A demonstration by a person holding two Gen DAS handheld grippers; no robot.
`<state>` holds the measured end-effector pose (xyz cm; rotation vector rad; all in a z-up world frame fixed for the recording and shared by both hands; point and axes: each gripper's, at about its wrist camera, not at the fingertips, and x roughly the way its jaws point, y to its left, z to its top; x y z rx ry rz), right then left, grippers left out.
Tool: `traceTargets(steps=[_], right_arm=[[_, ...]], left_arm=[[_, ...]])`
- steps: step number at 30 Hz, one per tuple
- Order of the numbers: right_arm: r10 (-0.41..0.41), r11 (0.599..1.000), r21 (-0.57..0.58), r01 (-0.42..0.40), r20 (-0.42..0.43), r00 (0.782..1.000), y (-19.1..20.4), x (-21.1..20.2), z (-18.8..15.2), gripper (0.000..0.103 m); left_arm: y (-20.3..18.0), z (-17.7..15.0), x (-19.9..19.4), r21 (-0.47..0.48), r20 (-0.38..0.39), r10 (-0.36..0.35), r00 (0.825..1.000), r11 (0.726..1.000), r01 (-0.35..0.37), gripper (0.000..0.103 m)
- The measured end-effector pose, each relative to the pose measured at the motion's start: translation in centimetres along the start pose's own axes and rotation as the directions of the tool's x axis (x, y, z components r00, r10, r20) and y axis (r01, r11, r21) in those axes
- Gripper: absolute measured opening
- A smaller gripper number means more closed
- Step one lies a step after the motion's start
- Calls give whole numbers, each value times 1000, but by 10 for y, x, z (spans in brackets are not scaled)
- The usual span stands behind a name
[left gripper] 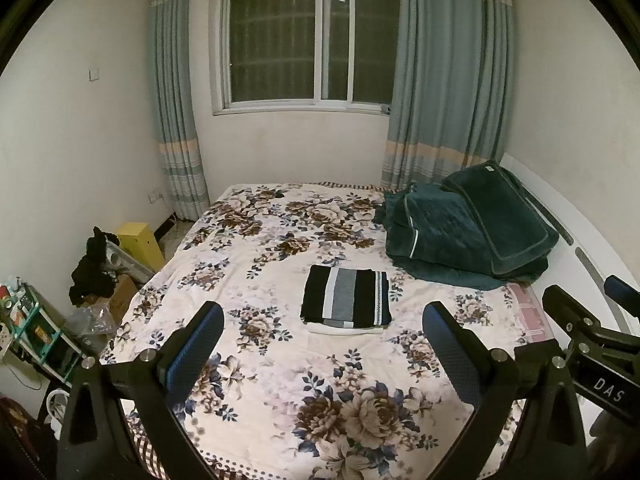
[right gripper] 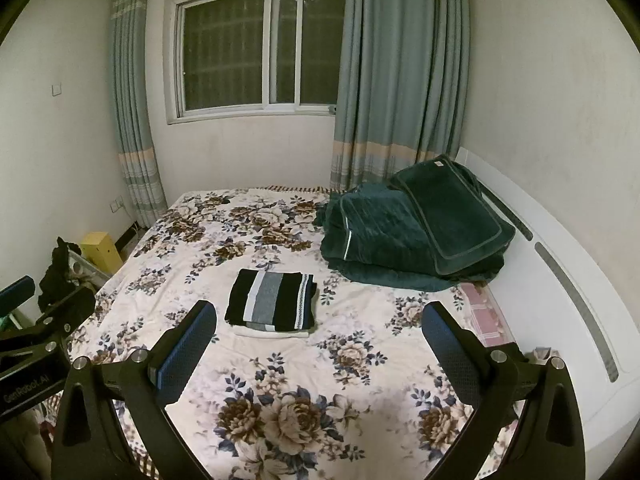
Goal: Fold small clothes
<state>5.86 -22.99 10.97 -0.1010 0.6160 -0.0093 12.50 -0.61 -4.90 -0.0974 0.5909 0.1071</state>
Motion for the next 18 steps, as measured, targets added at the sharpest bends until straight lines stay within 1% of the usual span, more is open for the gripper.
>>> traceTargets(steps=[3,11,18], right_arm=[[0,1000,-2,0,2,1000,0,0,3,103],[-6,1000,2,6,1,1000,3,-3,-3,103],[-10,1000,3,10,3,1000,5,-5,-5,103]], left_arm=[[0,0,-2,-1,2,4,1000,1000,-4,101],[1,0,-1,-2,0,0,1000,1000,0,101],[6,-3,-5,2,5,11,1000,1000,-11,101]])
